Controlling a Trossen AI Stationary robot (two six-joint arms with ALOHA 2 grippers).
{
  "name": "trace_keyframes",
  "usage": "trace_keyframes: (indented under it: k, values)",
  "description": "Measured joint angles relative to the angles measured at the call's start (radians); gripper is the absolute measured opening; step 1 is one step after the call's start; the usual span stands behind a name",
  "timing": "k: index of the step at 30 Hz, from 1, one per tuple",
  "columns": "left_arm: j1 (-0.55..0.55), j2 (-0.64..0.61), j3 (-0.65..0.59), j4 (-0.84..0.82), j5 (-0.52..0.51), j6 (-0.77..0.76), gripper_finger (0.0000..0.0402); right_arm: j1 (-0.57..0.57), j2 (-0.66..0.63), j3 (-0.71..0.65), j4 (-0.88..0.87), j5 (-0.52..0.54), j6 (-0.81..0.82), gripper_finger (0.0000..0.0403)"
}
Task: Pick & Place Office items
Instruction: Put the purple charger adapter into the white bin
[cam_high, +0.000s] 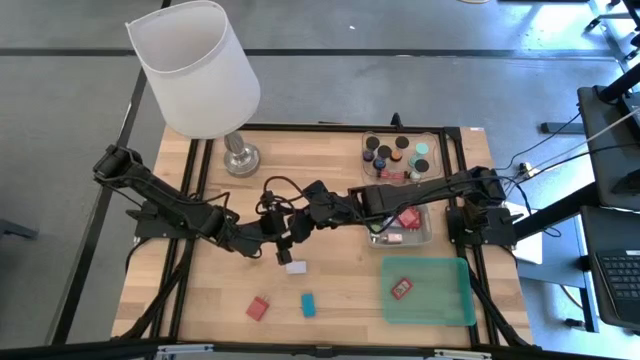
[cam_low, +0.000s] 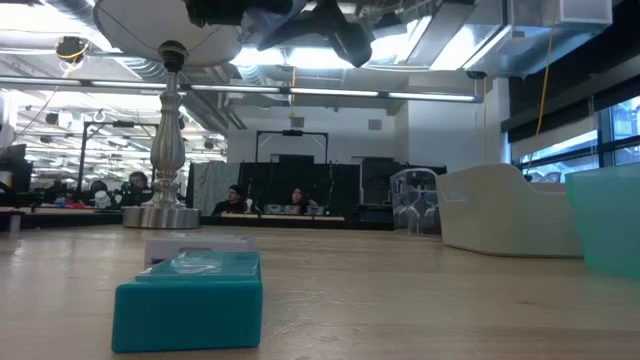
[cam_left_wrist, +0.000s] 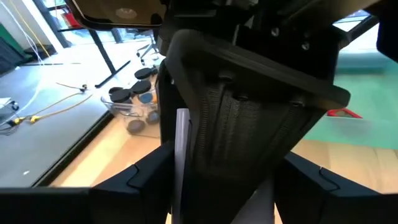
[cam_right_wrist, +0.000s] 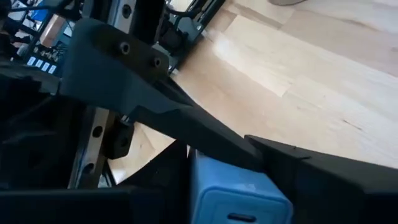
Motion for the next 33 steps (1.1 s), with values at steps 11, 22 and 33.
trace_keyframes:
  k: [11, 22, 33]
  values:
    - [-0.039, -0.002, 0.0, 0.005, 0.036, -0.139, 0.0276, 0.005, -0.006, 0.0, -0.085, -0.052, -0.097, 0.0129]
    - [-0.071, -0.003, 0.0, -0.041, 0.028, -0.297, 0.0289, 0.041, -0.167, -0.001, -0.592, -0.011, -0.126, 0.0128]
    - [-0.075, -0.003, 0.0, -0.053, 0.029, -0.337, 0.029, 0.1, -0.212, -0.107, -1.05, 0.09, 0.085, 0.0133]
